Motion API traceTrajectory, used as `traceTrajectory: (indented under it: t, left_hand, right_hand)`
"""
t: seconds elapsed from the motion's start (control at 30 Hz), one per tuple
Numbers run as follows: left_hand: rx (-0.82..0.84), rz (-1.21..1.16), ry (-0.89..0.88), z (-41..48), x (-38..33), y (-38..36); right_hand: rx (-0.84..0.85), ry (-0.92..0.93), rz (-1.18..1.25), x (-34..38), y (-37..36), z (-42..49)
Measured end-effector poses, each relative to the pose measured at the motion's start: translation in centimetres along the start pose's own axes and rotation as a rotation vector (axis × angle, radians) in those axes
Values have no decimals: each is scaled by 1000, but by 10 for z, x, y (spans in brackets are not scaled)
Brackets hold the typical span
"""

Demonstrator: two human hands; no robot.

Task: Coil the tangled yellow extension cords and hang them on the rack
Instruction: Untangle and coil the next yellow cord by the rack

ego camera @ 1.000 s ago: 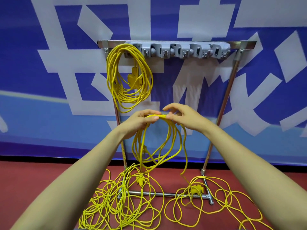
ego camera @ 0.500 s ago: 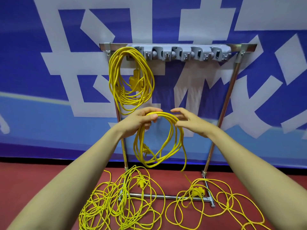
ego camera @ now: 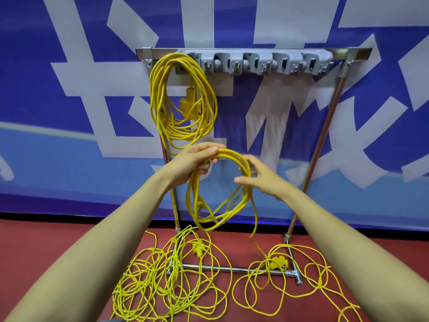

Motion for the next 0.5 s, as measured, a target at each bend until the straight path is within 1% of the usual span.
traceTrajectory:
  t: [0.1,0.17,0.23,0.33,0.37,0.4,0.43,0.5]
  left_hand:
    - [-45,-34,-37,5,-4,8]
    - [-47,-61,-46,8,-5,14]
    - [-77,-75,-49,9,-3,20]
    - [-159,-123,-62,10,3,34]
    - [-178,-122,-57,10,6,39]
    - [-192,-101,-44,9,10,43]
    - [-204,-65,-23,9,15,46]
    - [-236,32,33,10,27,48]
  right_hand:
    - [84,-181,-12,-45,-20,-4]
    - [69,-276,60,-60,-34,-7]
    - [68,-312,56,-73,-42,-8]
    - [214,-368,-101,-106,-49,-11]
    - [200,-393,-94,-116,-48,-12]
    - [130,-439,-71,-122,-43,-13]
    - [23,-491,-21,-127,-37,-11]
    - [-242,-568,64,-130,-20,-5]
Point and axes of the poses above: each hand's wrist, its own z-axis towards the middle knuckle, its own y-axis out of the back of the hand, x = y × z, the point moved 3 cm from there along z, towards the middle knuckle
